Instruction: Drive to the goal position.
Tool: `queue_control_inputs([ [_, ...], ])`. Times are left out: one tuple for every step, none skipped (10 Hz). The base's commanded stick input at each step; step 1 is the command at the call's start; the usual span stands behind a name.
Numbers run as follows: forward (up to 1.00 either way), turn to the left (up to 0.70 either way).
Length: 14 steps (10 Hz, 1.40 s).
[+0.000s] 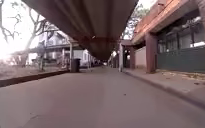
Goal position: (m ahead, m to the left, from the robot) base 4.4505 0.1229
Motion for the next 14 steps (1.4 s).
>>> queue_control_inputs([
  [0.70, 0.00],
  [0.70, 0.00],
  [0.70, 0.00],
  [0.70, 0.00],
  [0.70, 0.00],
  [0.70, 0.00],
  [0.70, 0.00],
  [0.70, 0.00],
  [0.70, 0.00],
  [0.70, 0.00],
  [0.70, 0.00],
  [0.70, 0.00],
  [0.70, 0.00],
  [0.70, 0.00],
])
